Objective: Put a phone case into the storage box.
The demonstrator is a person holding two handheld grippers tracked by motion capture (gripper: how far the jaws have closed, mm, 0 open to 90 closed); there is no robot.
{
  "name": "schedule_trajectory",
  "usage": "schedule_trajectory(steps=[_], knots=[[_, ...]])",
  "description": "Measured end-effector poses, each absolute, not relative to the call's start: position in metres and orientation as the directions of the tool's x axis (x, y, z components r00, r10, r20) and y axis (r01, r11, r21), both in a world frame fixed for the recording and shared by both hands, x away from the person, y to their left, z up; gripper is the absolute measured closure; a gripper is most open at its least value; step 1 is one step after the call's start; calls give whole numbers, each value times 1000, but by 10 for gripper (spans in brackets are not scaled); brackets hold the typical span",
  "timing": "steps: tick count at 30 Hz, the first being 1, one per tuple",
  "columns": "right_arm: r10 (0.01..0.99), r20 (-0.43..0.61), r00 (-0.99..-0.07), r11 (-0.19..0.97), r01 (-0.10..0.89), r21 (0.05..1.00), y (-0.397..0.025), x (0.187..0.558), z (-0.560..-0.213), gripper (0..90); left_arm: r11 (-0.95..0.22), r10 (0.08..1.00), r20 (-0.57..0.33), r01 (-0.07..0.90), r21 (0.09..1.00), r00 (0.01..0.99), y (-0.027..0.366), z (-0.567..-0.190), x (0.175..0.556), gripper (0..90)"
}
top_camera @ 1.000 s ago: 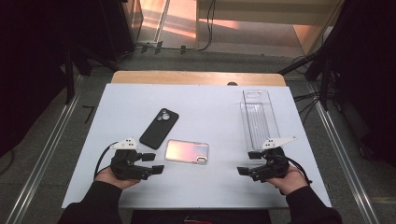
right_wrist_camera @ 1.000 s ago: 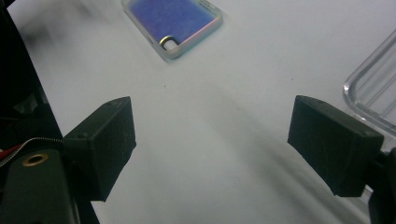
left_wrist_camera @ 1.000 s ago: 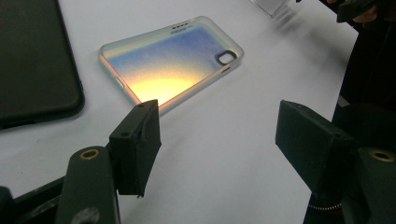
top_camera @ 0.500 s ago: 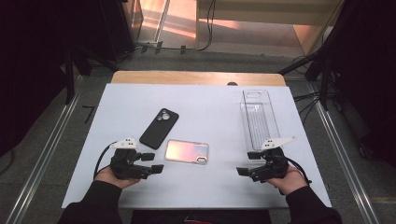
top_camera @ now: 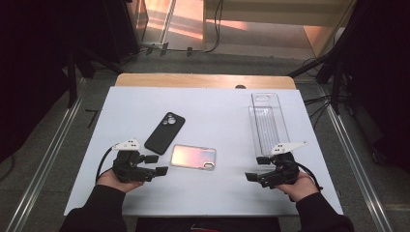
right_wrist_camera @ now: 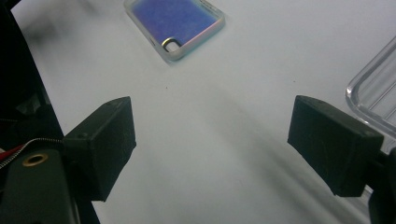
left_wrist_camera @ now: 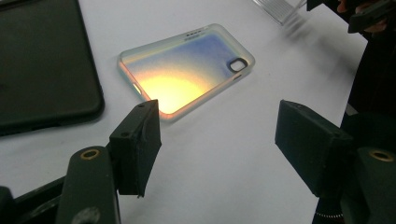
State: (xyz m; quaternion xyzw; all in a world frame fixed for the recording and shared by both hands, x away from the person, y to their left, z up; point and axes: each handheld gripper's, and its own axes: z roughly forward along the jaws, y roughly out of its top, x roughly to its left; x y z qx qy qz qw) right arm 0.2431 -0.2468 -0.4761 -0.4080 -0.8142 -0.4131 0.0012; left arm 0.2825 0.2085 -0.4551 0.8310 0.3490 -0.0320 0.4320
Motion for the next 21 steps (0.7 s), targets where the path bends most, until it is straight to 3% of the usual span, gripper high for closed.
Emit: schedule_trajectory(steps=[21], knots=[[666, 338, -665, 324, 666, 671, -247, 243, -476, 134, -363, 557, -385, 633, 684, 736, 194, -441, 317, 312]])
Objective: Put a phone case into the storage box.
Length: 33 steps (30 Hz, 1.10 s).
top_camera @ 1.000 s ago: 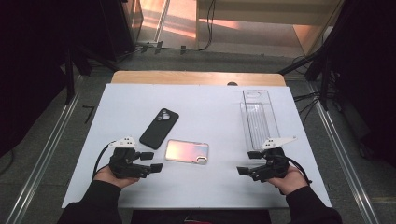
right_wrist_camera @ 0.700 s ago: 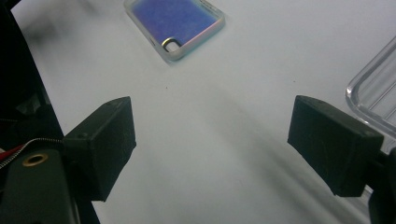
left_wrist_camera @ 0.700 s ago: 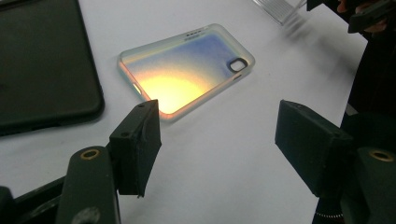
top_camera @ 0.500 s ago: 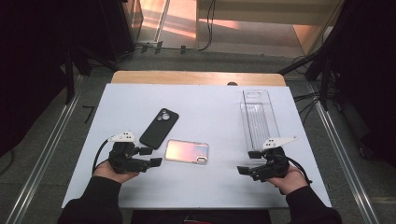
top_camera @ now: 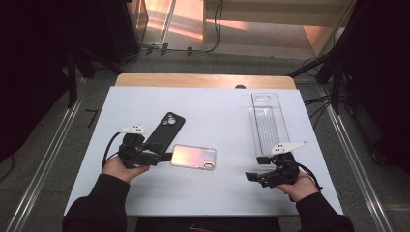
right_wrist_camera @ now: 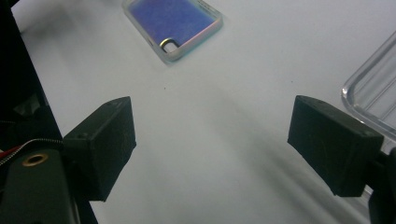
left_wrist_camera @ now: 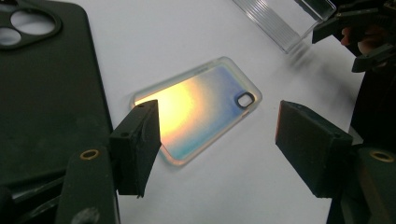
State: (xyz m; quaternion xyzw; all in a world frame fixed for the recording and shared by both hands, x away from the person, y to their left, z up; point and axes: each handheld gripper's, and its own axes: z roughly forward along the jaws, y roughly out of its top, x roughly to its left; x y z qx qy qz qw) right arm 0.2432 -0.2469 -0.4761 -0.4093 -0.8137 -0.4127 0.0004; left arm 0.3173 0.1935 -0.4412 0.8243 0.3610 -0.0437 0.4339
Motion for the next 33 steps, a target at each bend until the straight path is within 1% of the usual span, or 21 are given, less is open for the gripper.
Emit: schedule_trajectory(steps=[3, 5, 8, 10, 12, 13, 15, 16, 17, 18, 19, 20, 21, 22, 25, 28, 29, 33], knots=[[660, 337, -672, 332, 663, 671, -246, 243, -476, 134, -376, 558, -374, 628, 681, 741, 189, -440, 323, 317], [659, 338, -672, 332, 663, 671, -246, 243, -476, 134, -382, 556, -373, 626, 680, 743, 187, -440, 326, 342], [657, 336, -674, 336, 661, 670, -245, 242, -476, 134, -399, 547, -366, 619, 677, 753, 181, -440, 333, 345], [658, 334, -675, 337, 661, 671, -245, 243, -476, 134, -411, 550, -360, 619, 669, 754, 176, -440, 336, 378], [658, 334, -675, 337, 661, 671, -245, 243, -476, 134, -424, 547, -350, 612, 667, 761, 173, -440, 338, 378], [659, 332, -675, 339, 660, 670, -245, 243, -476, 134, -433, 542, -347, 608, 666, 766, 171, -441, 340, 412], [660, 331, -675, 340, 661, 669, -245, 243, -476, 134, -448, 546, -351, 620, 644, 760, 166, -445, 347, 442], [660, 331, -675, 341, 661, 669, -245, 243, -476, 134, -451, 555, -341, 619, 643, 759, 165, -447, 349, 471], [660, 331, -674, 342, 663, 667, -245, 243, -476, 134, -452, 564, -337, 623, 638, 754, 165, -449, 351, 534], [660, 330, -674, 343, 662, 667, -245, 243, -476, 134, -453, 587, -330, 638, 622, 739, 164, -451, 352, 616], [660, 330, -674, 343, 662, 667, -245, 243, -476, 134, -453, 587, -330, 638, 622, 739, 164, -451, 352, 735], [661, 331, -674, 342, 662, 667, -245, 243, -476, 134, -469, 574, -349, 647, 602, 741, 165, -458, 356, 841], [661, 331, -674, 342, 662, 667, -245, 243, -476, 134, -469, 574, -349, 647, 602, 741, 165, -458, 356, 900], [661, 330, -674, 341, 661, 668, -245, 243, -476, 134, -479, 559, -362, 647, 594, 746, 164, -463, 356, 900], [661, 329, -675, 344, 661, 666, -245, 242, -476, 134, -518, 540, -353, 632, 576, 764, 157, -470, 353, 900], [659, 330, -675, 346, 663, 664, -244, 243, -477, 134, -532, 546, -354, 640, 554, 760, 152, -477, 353, 900], [659, 332, -675, 345, 663, 664, -244, 243, -477, 134, -549, 560, -335, 642, 535, 758, 151, -481, 353, 900], [659, 332, -675, 345, 663, 664, -244, 243, -477, 134, -552, 569, -332, 648, 524, 753, 152, -485, 353, 900]])
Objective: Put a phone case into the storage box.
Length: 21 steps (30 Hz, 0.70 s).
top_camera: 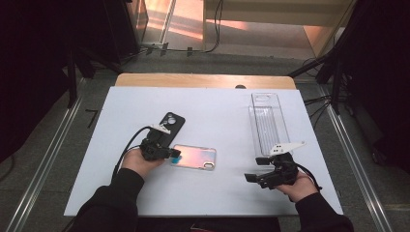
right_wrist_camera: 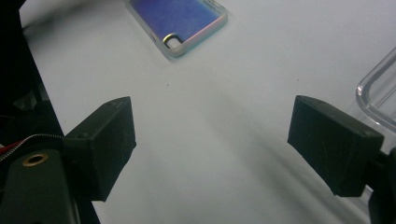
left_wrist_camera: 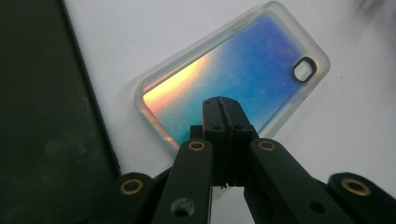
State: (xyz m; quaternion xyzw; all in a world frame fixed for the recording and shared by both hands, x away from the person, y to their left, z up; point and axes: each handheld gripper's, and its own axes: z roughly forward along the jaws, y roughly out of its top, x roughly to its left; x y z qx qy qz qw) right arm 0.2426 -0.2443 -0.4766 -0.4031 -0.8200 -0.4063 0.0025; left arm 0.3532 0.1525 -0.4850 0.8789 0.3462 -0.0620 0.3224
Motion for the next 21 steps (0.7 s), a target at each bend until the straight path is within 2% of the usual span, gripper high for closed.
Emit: schedule_trajectory(steps=[21], knots=[[662, 324, -675, 352, 663, 661, -243, 243, -477, 134, -574, 577, -352, 673, 467, 737, 169, -488, 335, 900]])
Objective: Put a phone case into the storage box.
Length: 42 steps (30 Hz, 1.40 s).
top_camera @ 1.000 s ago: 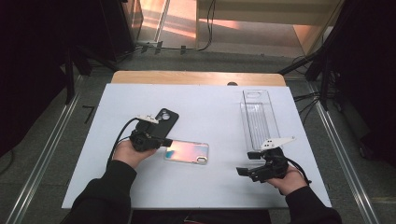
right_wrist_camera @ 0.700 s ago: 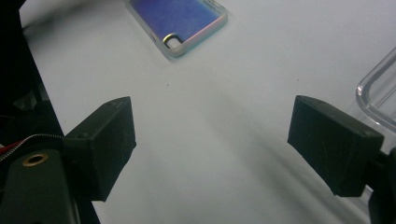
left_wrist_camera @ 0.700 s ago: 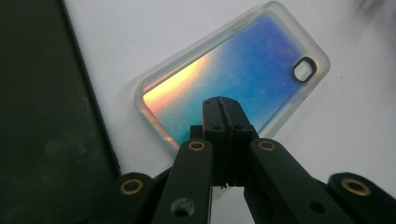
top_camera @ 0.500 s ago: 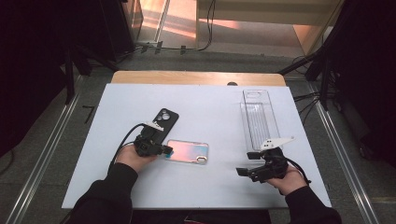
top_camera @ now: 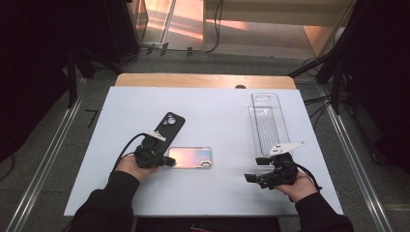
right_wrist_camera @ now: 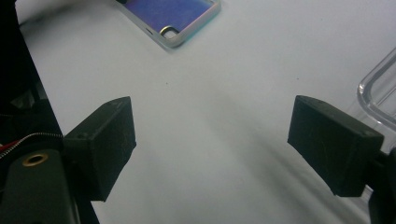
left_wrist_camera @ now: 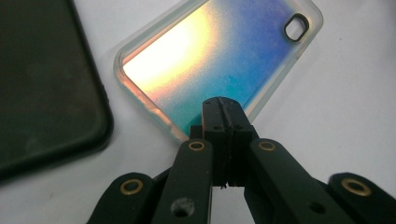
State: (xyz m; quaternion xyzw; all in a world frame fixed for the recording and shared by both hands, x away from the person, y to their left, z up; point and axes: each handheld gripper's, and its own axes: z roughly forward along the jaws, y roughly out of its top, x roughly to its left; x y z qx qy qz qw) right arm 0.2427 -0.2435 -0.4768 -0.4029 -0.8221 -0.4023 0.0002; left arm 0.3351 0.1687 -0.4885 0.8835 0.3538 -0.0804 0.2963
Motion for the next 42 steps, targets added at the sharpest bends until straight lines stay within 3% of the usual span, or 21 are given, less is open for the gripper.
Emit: schedule_trajectory(steps=[23, 28, 32, 34, 35, 36, 42], knots=[[664, 319, -676, 354, 660, 663, -242, 243, -477, 134, -576, 567, -397, 692, 435, 721, 168, -487, 310, 898], [664, 322, -675, 350, 660, 664, -243, 243, -477, 134, -502, 553, -443, 707, 498, 705, 175, -479, 313, 826], [662, 327, -674, 345, 662, 665, -243, 243, -476, 134, -438, 534, -483, 716, 544, 694, 182, -470, 311, 676], [660, 327, -676, 345, 660, 667, -244, 243, -476, 134, -421, 530, -480, 709, 566, 699, 184, -466, 309, 632], [660, 329, -675, 341, 659, 670, -245, 243, -476, 134, -391, 526, -471, 693, 606, 708, 187, -462, 305, 507], [662, 327, -674, 340, 659, 671, -246, 243, -476, 134, -373, 524, -461, 680, 632, 716, 189, -461, 302, 456], [665, 330, -670, 334, 662, 671, -247, 243, -475, 134, -332, 532, -405, 624, 707, 743, 202, -457, 284, 331]])
